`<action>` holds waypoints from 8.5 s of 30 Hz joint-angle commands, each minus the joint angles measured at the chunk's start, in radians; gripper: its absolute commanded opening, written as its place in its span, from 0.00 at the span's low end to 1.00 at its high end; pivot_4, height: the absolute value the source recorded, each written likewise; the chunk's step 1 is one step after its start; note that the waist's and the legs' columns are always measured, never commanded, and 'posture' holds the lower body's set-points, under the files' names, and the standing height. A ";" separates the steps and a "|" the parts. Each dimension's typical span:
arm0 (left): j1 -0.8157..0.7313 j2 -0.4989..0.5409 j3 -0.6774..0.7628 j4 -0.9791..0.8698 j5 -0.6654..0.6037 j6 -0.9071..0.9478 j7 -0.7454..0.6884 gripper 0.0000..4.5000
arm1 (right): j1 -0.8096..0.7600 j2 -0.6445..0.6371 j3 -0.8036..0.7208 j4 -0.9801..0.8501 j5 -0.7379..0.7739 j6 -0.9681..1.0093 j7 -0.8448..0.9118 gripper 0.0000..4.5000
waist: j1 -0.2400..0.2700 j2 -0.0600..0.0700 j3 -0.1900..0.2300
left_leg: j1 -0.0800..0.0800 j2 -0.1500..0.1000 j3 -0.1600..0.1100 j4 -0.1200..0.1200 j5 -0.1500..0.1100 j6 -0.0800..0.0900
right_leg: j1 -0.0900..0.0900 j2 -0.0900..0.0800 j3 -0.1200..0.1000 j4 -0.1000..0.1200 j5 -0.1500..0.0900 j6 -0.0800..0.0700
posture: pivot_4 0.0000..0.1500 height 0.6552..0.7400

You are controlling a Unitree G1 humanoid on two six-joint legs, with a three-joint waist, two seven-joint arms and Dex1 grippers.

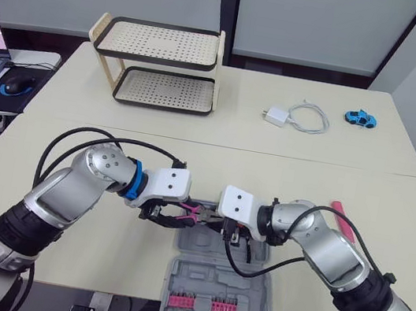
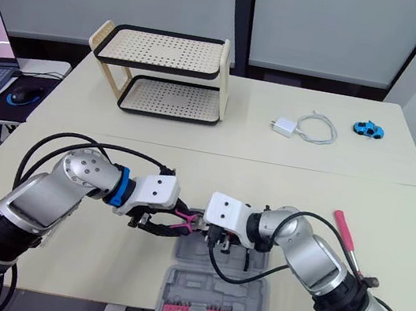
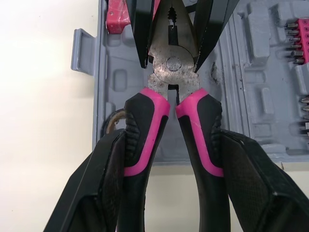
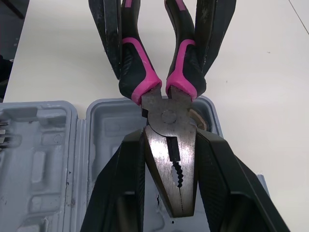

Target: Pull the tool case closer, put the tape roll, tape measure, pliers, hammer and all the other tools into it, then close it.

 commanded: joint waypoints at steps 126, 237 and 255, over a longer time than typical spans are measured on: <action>0.503 0.089 0.432 -0.032 -0.285 -0.485 -0.024 1.00 | 0.106 0.054 -0.062 0.087 -0.116 -0.169 0.101 0.01 | -0.016 0.000 0.000 | 0.002 0.002 0.002 0.000 0.000 0.001 | -0.002 0.000 0.001 0.007 0.000 0.000 | 1.00 1.00; 0.909 0.109 0.814 0.213 -0.232 -0.475 0.102 0.91 | 0.993 -0.478 -1.219 -0.084 0.169 -0.466 0.449 0.87 | 0.010 -0.001 -0.002 | 0.016 0.009 0.022 -0.003 -0.003 0.006 | 0.009 -0.001 0.007 0.004 -0.001 -0.001 | 1.00 1.00; 0.677 -0.081 0.339 0.136 -0.084 -0.527 0.148 0.01 | 0.766 -0.374 -0.583 -0.052 -0.079 -0.505 0.207 0.00 | 0.011 -0.002 -0.003 | 0.017 0.006 0.021 -0.003 -0.003 0.006 | 0.009 -0.001 0.007 0.004 -0.001 -0.001 | 1.00 1.00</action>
